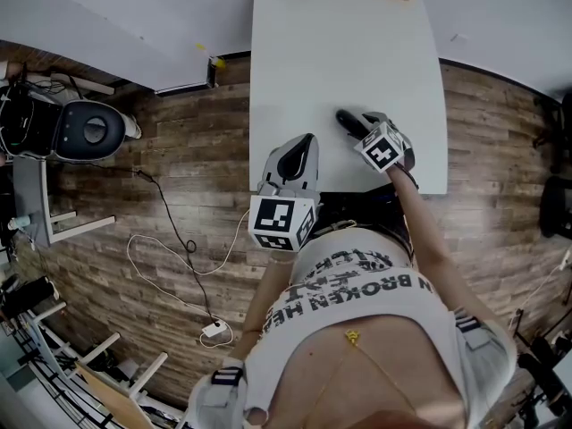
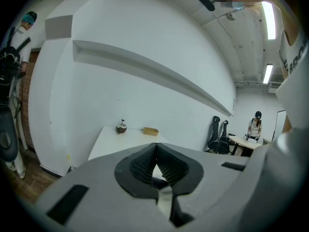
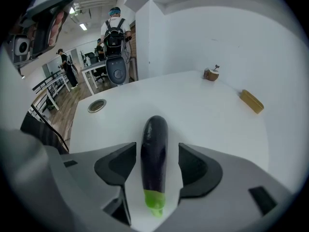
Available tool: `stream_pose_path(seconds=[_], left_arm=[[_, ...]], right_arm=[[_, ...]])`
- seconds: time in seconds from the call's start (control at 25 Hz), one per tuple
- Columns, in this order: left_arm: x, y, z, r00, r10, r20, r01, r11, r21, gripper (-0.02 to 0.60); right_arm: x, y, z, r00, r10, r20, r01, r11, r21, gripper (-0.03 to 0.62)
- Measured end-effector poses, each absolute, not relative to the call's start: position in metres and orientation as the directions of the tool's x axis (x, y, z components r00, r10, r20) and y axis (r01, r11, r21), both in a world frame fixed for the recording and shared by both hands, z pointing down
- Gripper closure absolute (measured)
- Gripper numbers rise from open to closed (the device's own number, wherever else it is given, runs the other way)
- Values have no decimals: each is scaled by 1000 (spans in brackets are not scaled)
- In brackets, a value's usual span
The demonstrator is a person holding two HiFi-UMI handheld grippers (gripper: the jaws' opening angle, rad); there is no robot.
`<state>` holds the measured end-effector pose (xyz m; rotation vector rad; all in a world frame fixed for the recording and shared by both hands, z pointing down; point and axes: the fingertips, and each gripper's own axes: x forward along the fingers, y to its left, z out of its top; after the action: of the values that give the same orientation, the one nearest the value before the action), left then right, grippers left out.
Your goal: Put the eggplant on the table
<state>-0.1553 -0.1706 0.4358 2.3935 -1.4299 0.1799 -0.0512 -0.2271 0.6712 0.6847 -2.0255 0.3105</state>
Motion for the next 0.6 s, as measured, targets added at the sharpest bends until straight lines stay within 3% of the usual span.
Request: stream_pose_path(seconds=[0.6], left_arm=[[-153, -168, 437, 485, -826, 287, -872, -432, 230, 583]], right_arm=[[-53, -225, 663, -435, -339, 834, -567, 823, 40, 347]])
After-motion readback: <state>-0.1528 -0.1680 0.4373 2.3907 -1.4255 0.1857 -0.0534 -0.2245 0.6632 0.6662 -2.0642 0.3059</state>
